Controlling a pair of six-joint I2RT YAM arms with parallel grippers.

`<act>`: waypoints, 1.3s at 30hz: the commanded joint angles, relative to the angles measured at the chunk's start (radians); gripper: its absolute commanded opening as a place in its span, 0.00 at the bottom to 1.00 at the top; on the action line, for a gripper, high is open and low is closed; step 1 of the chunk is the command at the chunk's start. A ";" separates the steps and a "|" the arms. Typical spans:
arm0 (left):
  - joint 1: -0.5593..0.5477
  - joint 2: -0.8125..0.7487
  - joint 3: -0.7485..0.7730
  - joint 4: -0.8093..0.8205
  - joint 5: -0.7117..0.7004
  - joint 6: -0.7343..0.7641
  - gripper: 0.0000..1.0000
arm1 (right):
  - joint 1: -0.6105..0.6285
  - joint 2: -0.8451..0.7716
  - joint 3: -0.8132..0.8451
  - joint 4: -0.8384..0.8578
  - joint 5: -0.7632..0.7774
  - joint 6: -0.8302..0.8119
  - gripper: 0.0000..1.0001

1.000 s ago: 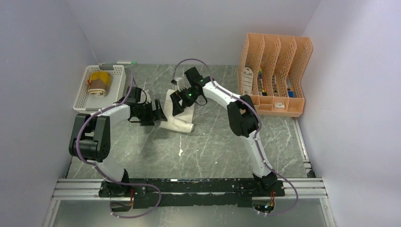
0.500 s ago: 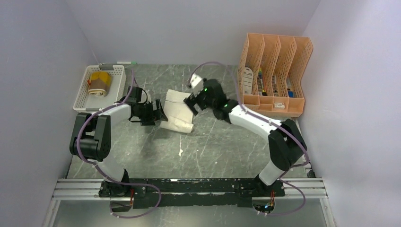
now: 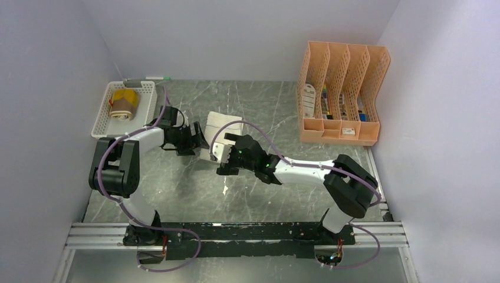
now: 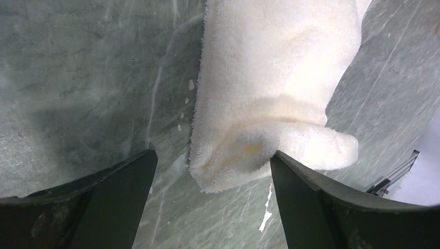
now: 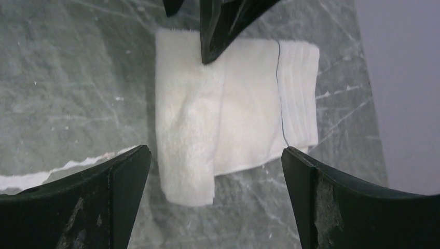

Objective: Roll the towels
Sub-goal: Roll the towel at the center of the board.

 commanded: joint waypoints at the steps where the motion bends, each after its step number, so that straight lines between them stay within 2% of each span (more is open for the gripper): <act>1: 0.008 0.061 -0.053 -0.075 -0.077 -0.006 0.95 | -0.005 0.069 0.062 0.044 -0.071 -0.041 1.00; 4: 0.013 0.052 -0.066 -0.075 -0.075 -0.008 0.93 | -0.076 0.074 0.121 0.013 -0.182 0.135 0.98; 5: 0.014 0.050 -0.069 -0.076 -0.074 -0.008 0.93 | -0.124 0.072 0.139 -0.005 -0.266 0.215 0.95; 7: 0.015 0.046 -0.070 -0.076 -0.074 -0.007 0.92 | -0.234 0.079 0.195 -0.021 -0.457 0.356 0.83; 8: 0.016 0.045 -0.070 -0.076 -0.072 -0.006 0.92 | -0.270 0.085 0.215 -0.035 -0.531 0.405 0.81; 17: 0.019 0.049 -0.069 -0.076 -0.055 0.001 0.90 | -0.366 0.226 0.418 -0.371 -0.843 0.450 0.80; 20: 0.018 0.048 -0.070 -0.076 -0.052 0.002 0.90 | -0.366 0.239 0.427 -0.451 -0.857 0.425 0.81; 28: 0.018 0.049 -0.071 -0.075 -0.040 0.006 0.89 | -0.374 0.184 0.271 -0.358 -0.763 0.437 0.88; 36: 0.018 0.046 -0.075 -0.077 -0.042 0.009 0.88 | -0.373 0.231 0.275 -0.374 -0.736 0.422 0.82; 38: 0.018 0.046 -0.074 -0.078 -0.042 0.008 0.88 | -0.374 0.244 0.283 -0.383 -0.739 0.419 0.79; 39: 0.018 0.045 -0.074 -0.078 -0.043 0.009 0.88 | -0.373 0.254 0.289 -0.390 -0.744 0.416 0.74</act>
